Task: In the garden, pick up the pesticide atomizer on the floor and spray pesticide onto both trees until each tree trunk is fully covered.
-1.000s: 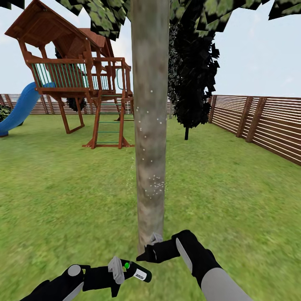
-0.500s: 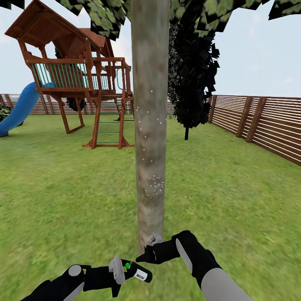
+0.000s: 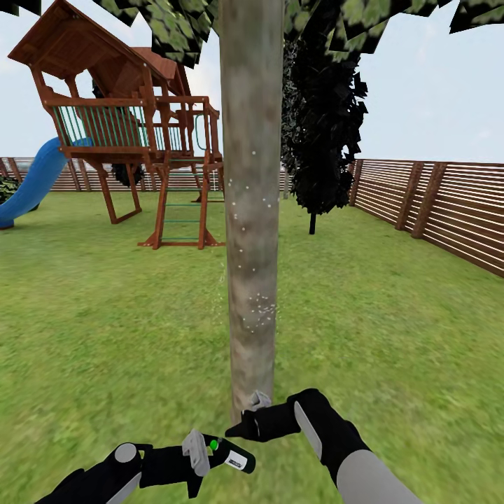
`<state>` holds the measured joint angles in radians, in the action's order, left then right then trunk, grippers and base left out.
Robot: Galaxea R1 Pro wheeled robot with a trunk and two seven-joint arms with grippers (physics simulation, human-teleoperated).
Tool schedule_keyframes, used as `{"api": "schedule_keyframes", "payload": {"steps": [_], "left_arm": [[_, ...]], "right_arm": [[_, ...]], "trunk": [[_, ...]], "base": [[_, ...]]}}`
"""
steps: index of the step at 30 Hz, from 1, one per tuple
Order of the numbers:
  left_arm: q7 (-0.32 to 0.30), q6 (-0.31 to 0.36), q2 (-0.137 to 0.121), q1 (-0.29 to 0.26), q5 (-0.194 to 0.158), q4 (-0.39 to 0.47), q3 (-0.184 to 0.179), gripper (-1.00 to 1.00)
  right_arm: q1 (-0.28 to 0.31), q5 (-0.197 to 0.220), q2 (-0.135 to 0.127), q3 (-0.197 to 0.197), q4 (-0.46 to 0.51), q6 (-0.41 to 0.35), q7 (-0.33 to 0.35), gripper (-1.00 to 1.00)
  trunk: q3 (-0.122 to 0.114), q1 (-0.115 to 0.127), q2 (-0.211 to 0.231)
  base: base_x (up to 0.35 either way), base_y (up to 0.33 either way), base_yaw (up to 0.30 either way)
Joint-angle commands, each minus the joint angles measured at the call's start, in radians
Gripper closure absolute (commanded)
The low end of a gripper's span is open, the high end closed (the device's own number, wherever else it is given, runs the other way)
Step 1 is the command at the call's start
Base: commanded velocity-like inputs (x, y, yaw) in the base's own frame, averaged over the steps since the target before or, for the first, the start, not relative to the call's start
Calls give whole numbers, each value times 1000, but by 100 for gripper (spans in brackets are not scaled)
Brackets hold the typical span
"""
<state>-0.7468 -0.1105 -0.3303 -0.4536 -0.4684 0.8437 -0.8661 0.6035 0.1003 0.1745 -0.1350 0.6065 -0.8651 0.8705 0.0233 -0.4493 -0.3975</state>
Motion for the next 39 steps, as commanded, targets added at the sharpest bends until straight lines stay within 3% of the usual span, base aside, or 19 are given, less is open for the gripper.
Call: {"api": "schedule_keyframes", "payload": {"steps": [1, 13, 21, 39], "left_arm": [[1, -6, -1, -2, -6, 0, -5, 100], [0, -6, 5, -2, -5, 1, -6, 100], [1, -5, 6, -2, -6, 1, -31, 100], [1, -2, 2, -2, -6, 32, -33, 100]], "right_arm": [[1, 10, 0, -1, 0, -8, -5, 100], [1, 10, 0, -2, -5, -8, -7, 100], [1, 10, 0, -2, -5, -8, -7, 100], [1, 10, 0, -13, -17, -8, -8, 100]], "trunk": [[2, -1, -2], [2, -1, -2], [2, -1, -2], [2, -1, -2]], "base": [[0, 0, 0], [0, 0, 0], [0, 0, 0], [0, 0, 0]]}}
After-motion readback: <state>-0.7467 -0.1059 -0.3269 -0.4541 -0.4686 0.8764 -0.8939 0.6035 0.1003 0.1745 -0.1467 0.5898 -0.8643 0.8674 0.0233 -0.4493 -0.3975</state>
